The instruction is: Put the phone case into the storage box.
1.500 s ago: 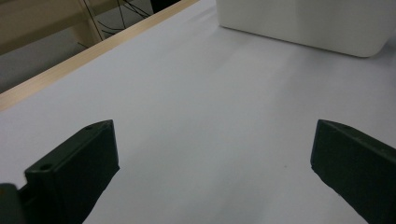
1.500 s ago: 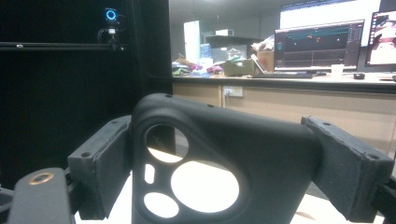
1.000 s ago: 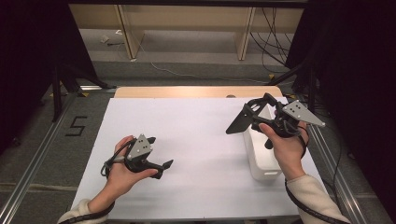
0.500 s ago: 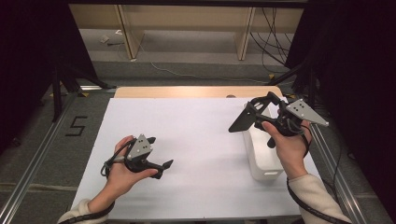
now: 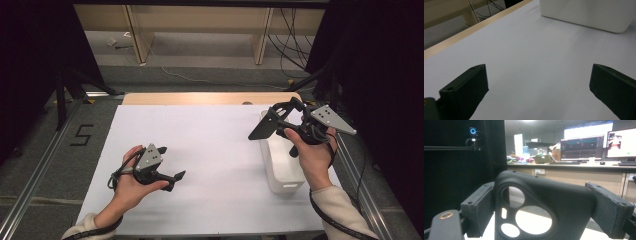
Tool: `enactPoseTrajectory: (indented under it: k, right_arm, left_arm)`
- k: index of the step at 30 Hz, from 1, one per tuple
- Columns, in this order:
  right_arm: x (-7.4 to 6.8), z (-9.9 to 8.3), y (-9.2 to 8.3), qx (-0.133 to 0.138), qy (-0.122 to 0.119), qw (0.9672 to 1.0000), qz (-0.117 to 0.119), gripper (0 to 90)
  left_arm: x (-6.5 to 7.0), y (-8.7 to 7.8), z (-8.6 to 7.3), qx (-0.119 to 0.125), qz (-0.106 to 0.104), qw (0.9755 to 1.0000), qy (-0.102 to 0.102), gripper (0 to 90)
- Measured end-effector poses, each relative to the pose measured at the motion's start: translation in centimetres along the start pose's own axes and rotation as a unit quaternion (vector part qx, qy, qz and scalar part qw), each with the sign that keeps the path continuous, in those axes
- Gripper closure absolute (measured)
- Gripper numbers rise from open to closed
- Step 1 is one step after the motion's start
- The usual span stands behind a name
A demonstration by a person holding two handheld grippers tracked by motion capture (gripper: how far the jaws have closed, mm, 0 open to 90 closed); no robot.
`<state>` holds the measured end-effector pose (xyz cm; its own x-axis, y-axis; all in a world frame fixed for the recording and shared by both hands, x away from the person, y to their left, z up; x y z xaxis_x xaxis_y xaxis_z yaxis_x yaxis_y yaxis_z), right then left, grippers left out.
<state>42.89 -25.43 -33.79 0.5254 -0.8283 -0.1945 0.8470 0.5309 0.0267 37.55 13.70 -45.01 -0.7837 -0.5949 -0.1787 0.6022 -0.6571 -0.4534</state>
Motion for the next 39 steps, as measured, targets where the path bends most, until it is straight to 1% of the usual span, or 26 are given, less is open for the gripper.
enactPoseTrajectory:
  k: [18, 39]
  right_arm:
    - [1.2, 0.1, -0.1, -0.002, -0.003, 0.9998, -0.020, 14.8]
    - [2.5, 0.2, -0.3, -0.007, -0.014, 0.9990, -0.043, 14.9]
  left_arm:
    - [0.0, 0.0, 0.0, 0.000, 0.002, 1.0000, 0.000, 1.8]
    - [-0.1, 0.0, 0.0, 0.002, 0.002, 1.0000, -0.001, 1.7]
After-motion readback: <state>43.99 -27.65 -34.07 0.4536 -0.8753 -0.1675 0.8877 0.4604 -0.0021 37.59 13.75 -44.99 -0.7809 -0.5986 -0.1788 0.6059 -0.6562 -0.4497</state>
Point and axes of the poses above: each handheld gripper's, and its own axes: y roughly forward along the jaws, z roughly out of its top, x roughly to its right, the point moved 3 cm from there along y, roughly forward along the jaws, and after that the axes turned 8 degrees about y, right-handed, at the moved point
